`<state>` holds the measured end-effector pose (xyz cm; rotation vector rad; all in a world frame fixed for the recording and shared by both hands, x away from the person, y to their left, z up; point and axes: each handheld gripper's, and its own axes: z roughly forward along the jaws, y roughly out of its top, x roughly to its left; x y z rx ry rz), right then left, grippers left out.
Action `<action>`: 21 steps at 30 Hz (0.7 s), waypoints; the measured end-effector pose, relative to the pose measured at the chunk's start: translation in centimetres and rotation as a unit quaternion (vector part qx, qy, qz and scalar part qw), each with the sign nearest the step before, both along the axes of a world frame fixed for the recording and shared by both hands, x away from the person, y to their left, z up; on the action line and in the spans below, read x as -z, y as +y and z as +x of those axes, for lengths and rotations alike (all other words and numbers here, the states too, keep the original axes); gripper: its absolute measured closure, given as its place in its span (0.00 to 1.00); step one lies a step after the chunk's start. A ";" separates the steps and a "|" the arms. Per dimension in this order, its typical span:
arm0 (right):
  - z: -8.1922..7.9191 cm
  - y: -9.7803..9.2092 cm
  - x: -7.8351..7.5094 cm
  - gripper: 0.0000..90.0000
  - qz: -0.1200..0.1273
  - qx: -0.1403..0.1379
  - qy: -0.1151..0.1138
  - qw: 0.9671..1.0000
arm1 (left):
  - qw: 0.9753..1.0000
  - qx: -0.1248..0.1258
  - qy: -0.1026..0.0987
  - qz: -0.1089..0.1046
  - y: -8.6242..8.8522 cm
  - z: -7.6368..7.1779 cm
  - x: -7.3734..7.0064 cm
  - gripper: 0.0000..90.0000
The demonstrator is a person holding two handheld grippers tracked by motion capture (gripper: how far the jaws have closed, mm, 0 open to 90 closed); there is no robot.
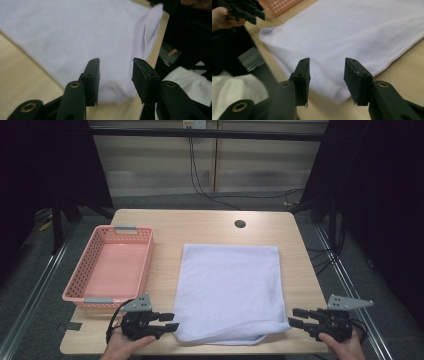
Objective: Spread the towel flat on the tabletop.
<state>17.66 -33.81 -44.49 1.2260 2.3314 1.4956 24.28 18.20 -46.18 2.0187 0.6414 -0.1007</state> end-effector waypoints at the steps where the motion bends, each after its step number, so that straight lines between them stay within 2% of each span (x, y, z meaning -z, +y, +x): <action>1: 0.7 0.2 -0.1 0.63 0.000 0.001 -0.005 1.000 | 1.000 -0.008 0.000 0.000 -0.4 0.5 0.0 0.62; 2: 1.3 0.4 -0.2 0.63 -0.003 0.001 -0.005 1.000 | 1.000 -0.019 -0.001 0.012 -1.3 1.5 0.1 0.62; 3: 2.4 1.0 -0.2 0.63 -0.010 0.002 -0.005 1.000 | 1.000 -0.016 0.003 0.018 -1.9 2.1 0.2 0.63; 4: 3.2 1.4 -0.2 0.63 -0.014 0.002 -0.006 1.000 | 0.999 -0.007 0.002 0.032 -3.2 3.5 0.4 0.64; 5: 4.9 2.5 0.1 0.61 -0.024 -0.010 -0.002 1.000 | 0.999 -0.004 0.001 0.040 -3.8 4.3 0.5 0.64; 7: 6.7 3.6 0.7 0.60 -0.044 -0.006 -0.001 0.999 | 0.999 -0.014 0.009 0.048 -4.9 6.4 1.0 0.65; 8: 8.1 4.2 1.2 0.58 -0.050 -0.007 0.008 0.999 | 0.998 -0.023 0.014 0.056 -5.6 7.5 1.4 0.65; 10: 10.6 5.1 2.6 0.57 -0.057 -0.010 0.029 0.998 | 0.997 -0.025 0.017 0.073 -6.5 9.3 2.3 0.63; 12: 12.3 5.9 3.7 0.57 -0.079 -0.006 0.041 0.996 | 0.995 -0.051 0.021 0.082 -6.7 10.6 3.3 0.63; 13: 13.0 6.1 4.3 0.59 -0.093 -0.003 0.047 0.995 | 0.995 -0.052 0.027 0.086 -6.8 11.0 3.7 0.64; 14: 13.4 6.2 4.9 0.59 -0.109 0.002 0.052 0.993 | 0.995 -0.050 0.025 0.087 -6.8 11.0 3.9 0.65; 17: 13.2 6.0 5.2 0.59 -0.107 0.004 0.055 0.993 | 0.995 -0.045 0.014 0.085 -6.5 10.7 4.0 0.67; 21: 11.4 5.9 5.2 0.59 -0.114 0.002 0.050 0.992 | 0.995 -0.043 0.006 0.087 -6.4 9.3 4.1 0.69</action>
